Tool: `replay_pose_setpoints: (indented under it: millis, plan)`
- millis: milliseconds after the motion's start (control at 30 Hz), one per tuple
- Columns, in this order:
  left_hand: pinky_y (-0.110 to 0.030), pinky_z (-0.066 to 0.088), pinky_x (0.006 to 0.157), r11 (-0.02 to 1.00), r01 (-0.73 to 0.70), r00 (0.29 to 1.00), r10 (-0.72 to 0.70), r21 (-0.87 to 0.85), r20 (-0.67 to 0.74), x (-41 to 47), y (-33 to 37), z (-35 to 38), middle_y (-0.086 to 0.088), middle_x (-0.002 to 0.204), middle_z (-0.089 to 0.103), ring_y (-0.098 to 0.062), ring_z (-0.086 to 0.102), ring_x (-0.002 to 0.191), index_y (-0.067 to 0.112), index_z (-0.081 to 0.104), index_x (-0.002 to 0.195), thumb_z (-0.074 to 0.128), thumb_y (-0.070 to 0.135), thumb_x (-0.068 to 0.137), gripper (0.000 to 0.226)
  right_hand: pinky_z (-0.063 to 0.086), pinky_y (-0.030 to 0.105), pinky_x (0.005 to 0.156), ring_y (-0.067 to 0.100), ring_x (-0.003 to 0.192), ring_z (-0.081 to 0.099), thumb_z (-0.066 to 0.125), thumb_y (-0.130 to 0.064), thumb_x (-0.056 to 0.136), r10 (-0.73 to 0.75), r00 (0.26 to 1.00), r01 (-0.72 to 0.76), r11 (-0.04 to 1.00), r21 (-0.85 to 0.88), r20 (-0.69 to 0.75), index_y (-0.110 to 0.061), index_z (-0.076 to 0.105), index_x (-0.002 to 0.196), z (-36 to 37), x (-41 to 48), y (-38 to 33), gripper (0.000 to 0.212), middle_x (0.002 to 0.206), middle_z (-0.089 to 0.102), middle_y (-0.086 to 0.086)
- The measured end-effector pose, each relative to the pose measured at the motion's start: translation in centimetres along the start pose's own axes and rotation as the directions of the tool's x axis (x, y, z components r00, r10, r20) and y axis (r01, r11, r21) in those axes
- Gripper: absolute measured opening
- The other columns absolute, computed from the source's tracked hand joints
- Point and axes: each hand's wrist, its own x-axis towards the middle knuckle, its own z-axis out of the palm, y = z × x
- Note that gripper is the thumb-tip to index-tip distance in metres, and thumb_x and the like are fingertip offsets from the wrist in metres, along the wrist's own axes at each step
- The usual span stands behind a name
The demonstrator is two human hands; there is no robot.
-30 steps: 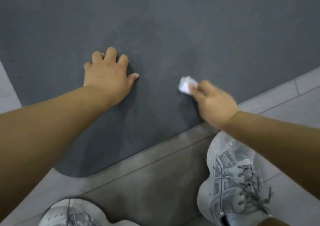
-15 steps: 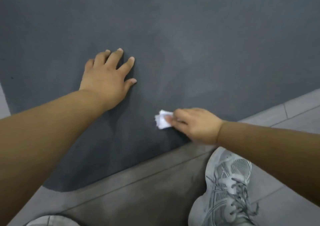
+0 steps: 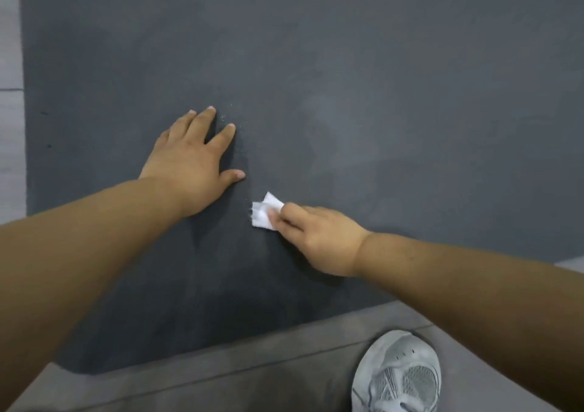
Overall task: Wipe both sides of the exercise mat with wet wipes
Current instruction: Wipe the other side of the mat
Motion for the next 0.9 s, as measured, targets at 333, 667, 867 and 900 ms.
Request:
replay_pose_setpoints:
  millis: [333,667,867,900]
  plan:
    - [-0.041,0.004,0.119,0.993,0.114,0.993,-0.113,-0.031,0.012,1.5,-0.7,-0.4,-0.003,0.157,-0.012,-0.026,-0.010,0.144,0.022,0.004,0.151,0.034,0.045,0.097,0.066,0.016,0.022,0.110,0.029,0.138,0.022,0.034,0.004,0.090,0.774,0.631,-0.775,0.632,-0.002,-0.058,-0.005,0.007,0.149,-4.1,-1.7,12.0,0.066,0.152,0.011,0.018]
    - [-0.040,0.009,0.118,0.975,0.190,0.982,-0.189,-0.117,0.015,2.5,0.8,-2.4,-0.007,0.157,-0.005,-0.026,-0.006,0.145,0.017,0.015,0.149,0.047,0.043,0.094,0.070,0.044,0.037,0.072,0.037,0.089,0.059,0.025,-0.020,0.095,0.138,0.989,-0.142,0.985,-0.100,-0.046,-0.005,0.052,0.127,-4.4,-0.4,10.5,0.044,0.111,0.055,0.020]
    - [-0.038,0.000,0.119,0.985,0.148,0.989,-0.146,-0.089,0.031,3.2,0.8,-1.1,-0.002,0.157,-0.016,-0.023,-0.013,0.144,0.021,0.003,0.151,0.036,0.047,0.096,0.070,0.036,0.031,0.095,0.034,0.117,0.047,0.038,0.000,0.089,0.866,0.472,-0.848,0.498,0.183,-0.166,0.001,0.032,0.140,-5.7,2.3,13.5,0.052,0.139,0.032,0.018]
    - [-0.037,0.000,0.119,0.986,0.148,0.989,-0.147,-0.079,0.028,3.2,0.7,-1.0,-0.002,0.157,-0.017,-0.023,-0.013,0.144,0.021,0.002,0.151,0.034,0.047,0.096,0.069,0.033,0.030,0.101,0.030,0.125,0.042,0.035,-0.006,0.091,0.788,0.582,-0.762,0.615,0.203,-0.200,-0.001,0.035,0.140,-4.9,3.2,12.0,0.049,0.142,0.034,0.015]
